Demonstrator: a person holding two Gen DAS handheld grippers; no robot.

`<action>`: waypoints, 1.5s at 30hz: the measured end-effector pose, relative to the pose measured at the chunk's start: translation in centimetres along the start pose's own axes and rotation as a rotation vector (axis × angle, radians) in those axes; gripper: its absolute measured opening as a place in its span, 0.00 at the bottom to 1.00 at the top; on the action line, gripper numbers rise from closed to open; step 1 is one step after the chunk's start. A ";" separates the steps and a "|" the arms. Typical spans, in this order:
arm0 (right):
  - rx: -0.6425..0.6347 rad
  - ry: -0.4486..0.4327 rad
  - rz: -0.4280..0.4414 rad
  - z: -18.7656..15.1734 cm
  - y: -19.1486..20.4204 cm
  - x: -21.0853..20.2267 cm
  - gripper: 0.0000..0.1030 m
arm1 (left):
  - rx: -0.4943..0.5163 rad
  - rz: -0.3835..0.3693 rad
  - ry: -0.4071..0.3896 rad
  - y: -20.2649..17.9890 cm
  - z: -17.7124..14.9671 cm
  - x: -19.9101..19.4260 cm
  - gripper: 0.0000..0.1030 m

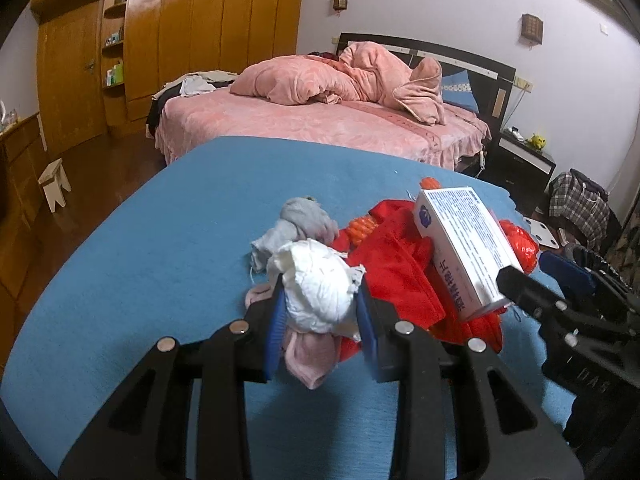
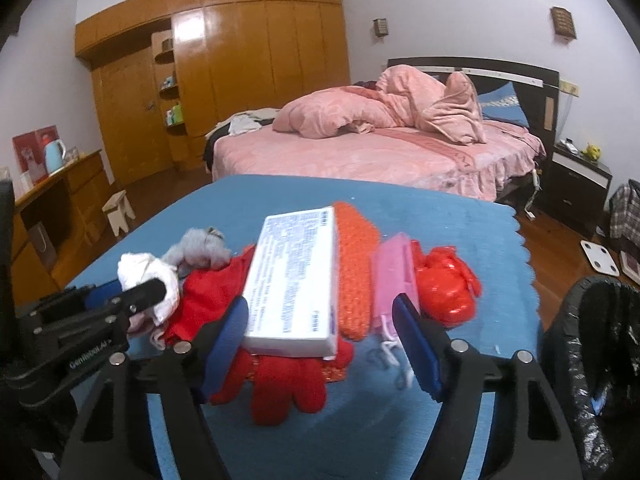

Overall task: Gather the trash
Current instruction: 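Grasp the white medicine box with the right tool, then carry the box and white ball over the bin and release both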

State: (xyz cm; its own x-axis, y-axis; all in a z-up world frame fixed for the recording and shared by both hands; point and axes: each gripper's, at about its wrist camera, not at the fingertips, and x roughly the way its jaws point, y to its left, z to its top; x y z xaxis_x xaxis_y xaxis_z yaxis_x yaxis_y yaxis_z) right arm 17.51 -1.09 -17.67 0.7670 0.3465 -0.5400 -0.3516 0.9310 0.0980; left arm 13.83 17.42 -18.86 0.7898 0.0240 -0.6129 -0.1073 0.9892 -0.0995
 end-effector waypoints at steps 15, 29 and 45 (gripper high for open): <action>-0.057 0.071 -0.013 0.5 2.1 2.5 0.62 | 0.003 -0.012 -0.005 1.0 -0.2 -0.1 0.30; -0.010 0.065 0.019 1.5 0.7 0.7 0.54 | 0.010 -0.031 -0.026 0.1 0.5 -1.2 0.30; 0.054 -0.035 -0.064 2.9 -5.5 -6.7 0.54 | 0.068 -0.120 -0.096 -7.2 2.2 -3.9 0.30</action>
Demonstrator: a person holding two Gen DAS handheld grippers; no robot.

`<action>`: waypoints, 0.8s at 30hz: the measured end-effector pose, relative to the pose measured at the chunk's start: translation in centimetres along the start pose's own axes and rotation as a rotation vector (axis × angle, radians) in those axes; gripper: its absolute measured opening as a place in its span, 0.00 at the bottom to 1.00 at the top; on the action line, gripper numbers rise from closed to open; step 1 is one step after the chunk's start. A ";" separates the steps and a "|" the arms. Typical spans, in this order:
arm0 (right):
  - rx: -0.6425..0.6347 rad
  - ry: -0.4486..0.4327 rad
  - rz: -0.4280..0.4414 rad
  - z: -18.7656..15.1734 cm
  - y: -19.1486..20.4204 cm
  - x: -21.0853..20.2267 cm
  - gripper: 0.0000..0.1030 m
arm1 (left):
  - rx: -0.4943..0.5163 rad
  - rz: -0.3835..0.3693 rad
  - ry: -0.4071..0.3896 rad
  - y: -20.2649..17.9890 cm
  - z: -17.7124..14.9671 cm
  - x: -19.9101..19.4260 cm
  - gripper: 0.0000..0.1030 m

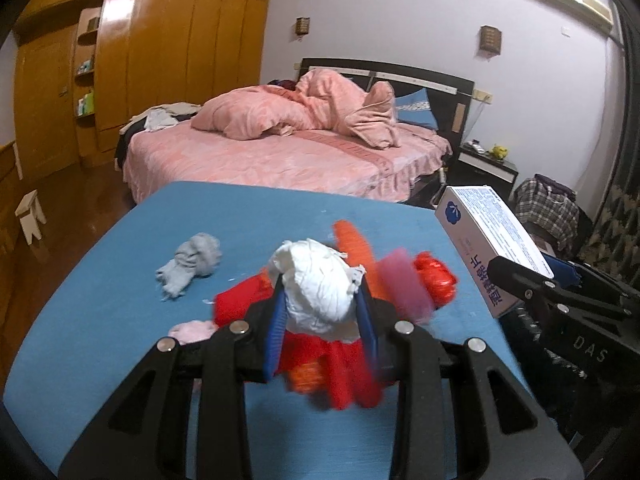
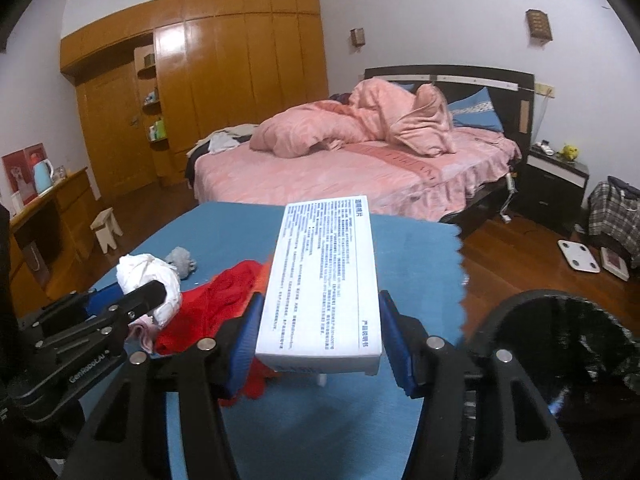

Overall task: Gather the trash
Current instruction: 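Carry the box and white ball over the bin and release both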

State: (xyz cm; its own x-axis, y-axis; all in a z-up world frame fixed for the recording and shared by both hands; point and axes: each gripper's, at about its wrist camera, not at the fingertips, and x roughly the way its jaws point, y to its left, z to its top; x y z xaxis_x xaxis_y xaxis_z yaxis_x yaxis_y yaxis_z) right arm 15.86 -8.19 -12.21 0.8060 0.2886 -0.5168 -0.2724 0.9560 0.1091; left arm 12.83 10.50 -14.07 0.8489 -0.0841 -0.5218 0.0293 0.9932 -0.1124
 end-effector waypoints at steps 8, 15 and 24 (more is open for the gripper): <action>0.060 -0.014 -0.073 -0.4 -4.7 -3.5 0.54 | 0.059 -0.084 0.013 -5.2 -0.3 0.4 0.30; 0.127 -0.008 -0.183 -1.7 -10.1 -5.9 0.54 | 0.097 -0.164 0.032 -8.8 -0.6 1.2 0.30; 0.230 -0.003 -0.316 -3.2 -16.5 -7.3 0.54 | 0.135 -0.291 0.030 -15.3 0.2 2.5 0.30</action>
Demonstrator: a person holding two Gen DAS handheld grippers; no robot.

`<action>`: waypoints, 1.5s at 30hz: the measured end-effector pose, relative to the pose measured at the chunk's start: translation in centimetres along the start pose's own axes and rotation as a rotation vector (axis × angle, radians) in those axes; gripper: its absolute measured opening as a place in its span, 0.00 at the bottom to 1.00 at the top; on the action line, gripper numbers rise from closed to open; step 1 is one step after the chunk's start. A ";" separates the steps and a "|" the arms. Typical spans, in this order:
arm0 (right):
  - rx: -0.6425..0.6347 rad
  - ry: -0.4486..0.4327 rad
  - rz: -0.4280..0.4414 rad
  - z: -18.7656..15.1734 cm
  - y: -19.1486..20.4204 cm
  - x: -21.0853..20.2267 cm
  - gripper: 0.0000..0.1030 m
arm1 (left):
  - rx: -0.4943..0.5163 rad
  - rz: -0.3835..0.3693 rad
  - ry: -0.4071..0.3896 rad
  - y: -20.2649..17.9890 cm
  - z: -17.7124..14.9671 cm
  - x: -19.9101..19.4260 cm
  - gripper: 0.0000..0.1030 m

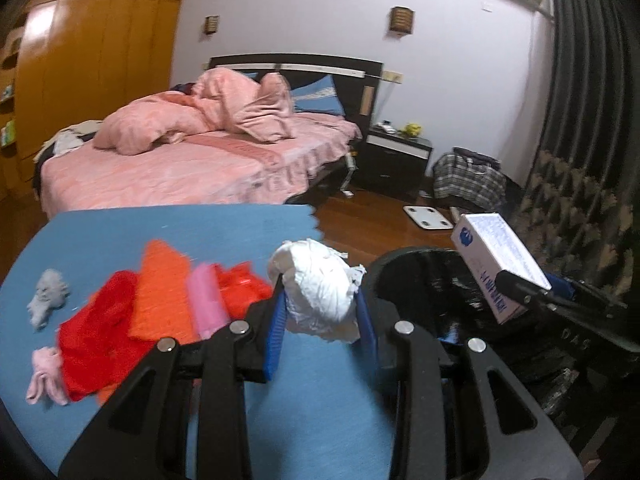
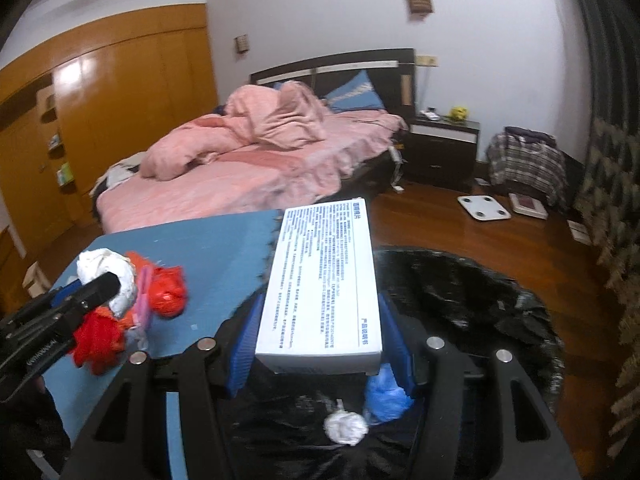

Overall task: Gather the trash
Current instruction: 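Carry the box and white ball over the bin and release both, then grasp the pink cloth with the left tool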

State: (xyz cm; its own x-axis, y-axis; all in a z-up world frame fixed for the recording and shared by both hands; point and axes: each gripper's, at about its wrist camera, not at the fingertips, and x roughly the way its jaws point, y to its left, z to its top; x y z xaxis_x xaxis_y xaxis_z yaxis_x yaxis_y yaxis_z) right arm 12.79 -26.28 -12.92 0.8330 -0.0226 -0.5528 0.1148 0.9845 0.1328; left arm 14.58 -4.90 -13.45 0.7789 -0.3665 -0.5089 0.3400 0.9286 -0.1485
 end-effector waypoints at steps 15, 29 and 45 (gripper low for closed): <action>0.092 0.003 -0.140 -0.4 -7.6 -0.6 0.57 | 0.069 -0.175 0.044 -7.4 1.9 5.4 0.47; 0.087 -0.013 -0.123 -0.1 -5.9 -1.0 0.95 | 0.025 0.046 0.004 0.0 0.8 0.8 0.87; -0.115 -0.022 0.162 -1.3 11.3 1.4 0.95 | -0.090 0.380 -0.013 13.3 -2.5 -7.3 0.87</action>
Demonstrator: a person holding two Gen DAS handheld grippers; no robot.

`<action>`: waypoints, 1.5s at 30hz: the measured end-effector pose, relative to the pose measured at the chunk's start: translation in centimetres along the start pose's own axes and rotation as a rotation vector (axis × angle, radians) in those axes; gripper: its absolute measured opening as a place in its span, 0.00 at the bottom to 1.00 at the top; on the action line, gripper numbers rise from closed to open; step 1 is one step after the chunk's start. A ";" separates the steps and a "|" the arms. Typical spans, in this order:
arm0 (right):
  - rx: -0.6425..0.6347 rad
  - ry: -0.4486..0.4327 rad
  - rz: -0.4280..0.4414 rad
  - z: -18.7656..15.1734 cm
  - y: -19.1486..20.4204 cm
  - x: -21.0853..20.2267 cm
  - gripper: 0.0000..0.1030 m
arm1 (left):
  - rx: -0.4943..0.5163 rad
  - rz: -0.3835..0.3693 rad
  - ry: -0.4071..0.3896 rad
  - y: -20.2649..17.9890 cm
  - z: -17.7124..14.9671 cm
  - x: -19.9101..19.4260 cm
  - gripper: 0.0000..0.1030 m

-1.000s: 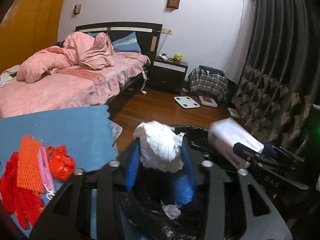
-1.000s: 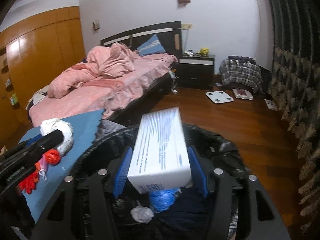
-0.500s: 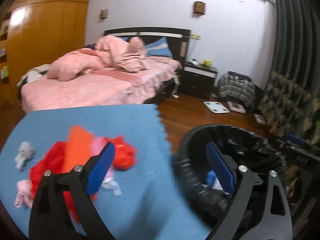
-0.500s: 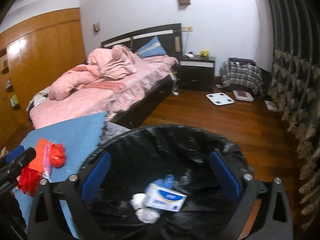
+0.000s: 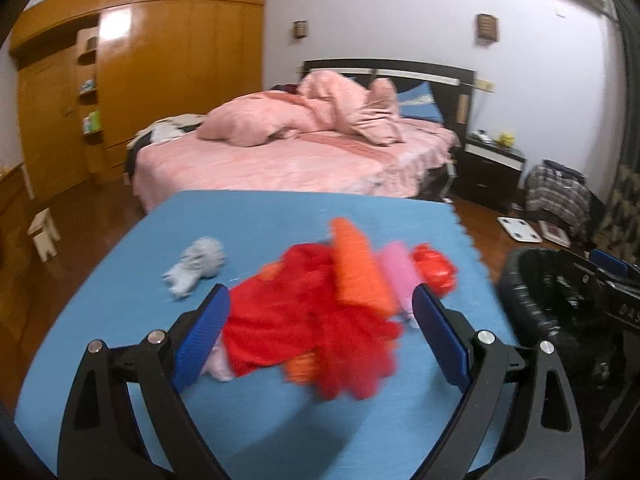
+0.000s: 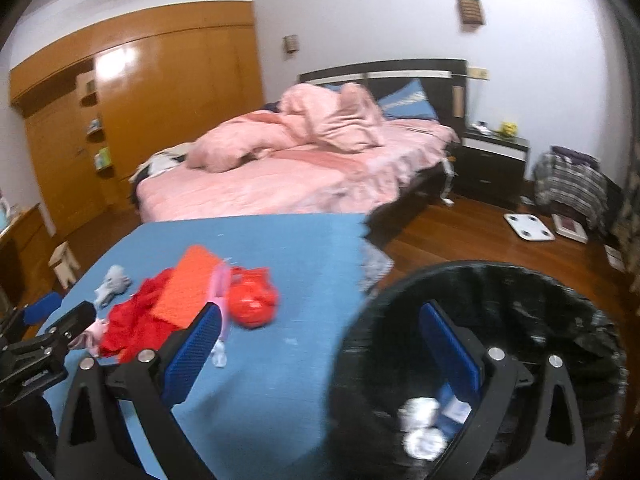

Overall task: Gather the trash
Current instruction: 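Grasp the pink cloth with the left tool, then grasp the orange mesh net with the right tool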

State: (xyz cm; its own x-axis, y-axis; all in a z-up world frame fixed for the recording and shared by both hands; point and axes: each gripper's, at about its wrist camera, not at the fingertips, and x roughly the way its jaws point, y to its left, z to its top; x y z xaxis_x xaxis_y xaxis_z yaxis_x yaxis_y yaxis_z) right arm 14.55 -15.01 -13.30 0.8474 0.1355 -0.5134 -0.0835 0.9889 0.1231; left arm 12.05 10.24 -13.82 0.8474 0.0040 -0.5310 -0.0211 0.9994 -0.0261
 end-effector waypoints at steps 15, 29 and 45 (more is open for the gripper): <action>-0.093 0.048 0.040 -2.2 7.0 4.2 0.94 | -0.110 0.146 0.114 9.1 -3.0 3.3 0.79; -0.143 0.088 0.051 -3.2 8.4 5.9 0.90 | -0.136 0.065 0.219 9.6 -3.5 6.1 0.35; -0.137 0.078 0.118 -1.6 10.2 7.3 0.68 | -0.142 0.069 0.095 9.0 -0.3 4.3 0.23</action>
State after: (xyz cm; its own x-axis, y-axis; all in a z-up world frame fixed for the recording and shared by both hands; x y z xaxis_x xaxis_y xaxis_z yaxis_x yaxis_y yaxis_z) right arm 19.07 -3.87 -17.22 0.7849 0.2503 -0.5668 -0.2552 0.9642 0.0724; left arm 15.31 19.25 -16.63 0.7878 0.0623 -0.6127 -0.1578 0.9821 -0.1031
